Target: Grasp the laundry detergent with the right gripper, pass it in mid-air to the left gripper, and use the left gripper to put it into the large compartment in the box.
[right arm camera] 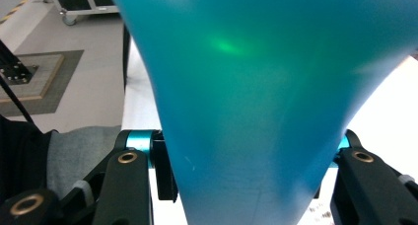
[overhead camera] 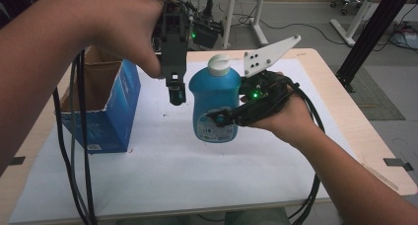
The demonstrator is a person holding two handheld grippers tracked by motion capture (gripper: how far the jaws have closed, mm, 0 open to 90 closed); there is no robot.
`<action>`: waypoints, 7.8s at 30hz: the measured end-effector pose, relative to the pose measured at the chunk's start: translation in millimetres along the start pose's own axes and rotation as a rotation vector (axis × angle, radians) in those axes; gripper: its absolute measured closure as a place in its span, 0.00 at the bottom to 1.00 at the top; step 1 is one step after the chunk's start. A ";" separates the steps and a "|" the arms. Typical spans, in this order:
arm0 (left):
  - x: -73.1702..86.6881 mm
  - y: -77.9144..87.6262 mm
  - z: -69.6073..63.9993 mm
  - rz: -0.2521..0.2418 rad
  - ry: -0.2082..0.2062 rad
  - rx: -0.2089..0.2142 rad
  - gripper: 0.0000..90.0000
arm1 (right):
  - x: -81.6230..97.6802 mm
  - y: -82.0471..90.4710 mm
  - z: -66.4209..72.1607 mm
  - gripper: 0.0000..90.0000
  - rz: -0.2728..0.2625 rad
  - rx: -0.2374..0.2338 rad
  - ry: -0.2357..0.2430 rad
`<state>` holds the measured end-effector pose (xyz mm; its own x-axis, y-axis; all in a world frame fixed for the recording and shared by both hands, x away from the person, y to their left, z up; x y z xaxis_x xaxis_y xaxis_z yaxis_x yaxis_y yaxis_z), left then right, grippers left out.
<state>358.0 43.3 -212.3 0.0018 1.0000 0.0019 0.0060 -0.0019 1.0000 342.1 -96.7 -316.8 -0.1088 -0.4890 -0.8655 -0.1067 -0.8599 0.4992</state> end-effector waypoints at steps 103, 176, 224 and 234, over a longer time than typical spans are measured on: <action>-19.8 -3.5 -5.1 -0.032 -0.044 0.040 0.42 | -21.6 -25.7 2.6 0.53 -0.049 -0.101 -0.008; 157.4 88.3 44.6 -0.021 0.985 -0.022 0.42 | 12.4 49.8 -13.8 0.01 0.372 0.122 0.066; 194.3 -95.1 77.8 0.099 0.559 0.024 0.42 | 25.0 29.1 -23.7 0.01 0.393 0.127 0.017; 195.3 -105.3 80.9 0.100 0.555 0.043 0.42 | 29.0 29.5 -23.9 0.01 0.400 0.124 0.008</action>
<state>438.6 238.7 -317.8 -0.5214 0.8459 0.1117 0.0741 -0.0855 0.9936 359.5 -139.8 -328.2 -0.1584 -0.7822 -0.6025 -0.1759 -0.5781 0.7968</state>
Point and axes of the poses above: each handheld gripper's, and its own axes: y roughly backward along the jaws, x roughly out of its underside, z roughly to its left, the point moved 3 cm from there along -y, roughly forward along the jaws, and after that the axes turned 2 degrees about -y, right-handed, at the moved point
